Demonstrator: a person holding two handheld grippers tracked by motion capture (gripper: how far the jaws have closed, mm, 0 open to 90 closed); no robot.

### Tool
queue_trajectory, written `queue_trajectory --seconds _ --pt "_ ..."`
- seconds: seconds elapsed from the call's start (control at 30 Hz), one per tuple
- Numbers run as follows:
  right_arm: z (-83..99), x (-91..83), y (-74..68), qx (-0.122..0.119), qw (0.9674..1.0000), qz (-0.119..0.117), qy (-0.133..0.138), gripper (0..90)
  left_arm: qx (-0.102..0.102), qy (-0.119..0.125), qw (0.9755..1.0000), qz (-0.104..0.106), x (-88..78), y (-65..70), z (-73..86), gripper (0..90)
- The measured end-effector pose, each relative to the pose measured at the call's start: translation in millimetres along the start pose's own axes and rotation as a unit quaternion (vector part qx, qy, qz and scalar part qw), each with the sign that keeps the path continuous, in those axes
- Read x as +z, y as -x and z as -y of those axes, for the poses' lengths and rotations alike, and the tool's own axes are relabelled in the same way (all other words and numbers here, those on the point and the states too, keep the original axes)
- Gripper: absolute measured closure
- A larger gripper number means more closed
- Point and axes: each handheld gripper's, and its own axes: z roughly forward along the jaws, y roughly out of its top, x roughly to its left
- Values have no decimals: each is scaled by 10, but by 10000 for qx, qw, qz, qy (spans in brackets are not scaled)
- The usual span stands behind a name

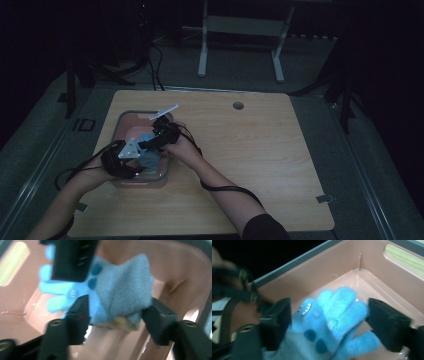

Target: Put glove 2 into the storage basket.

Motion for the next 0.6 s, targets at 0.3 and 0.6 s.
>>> queue_trajectory --seconds 0.3,0.6 --pt "14 -233 -4 -102 9997 85 190 141 -568 368 9976 -173 -180 -19 -89 170" --pt "98 -525 24 -164 9990 242 327 143 -655 590 9961 -60 -111 111 -326 145"
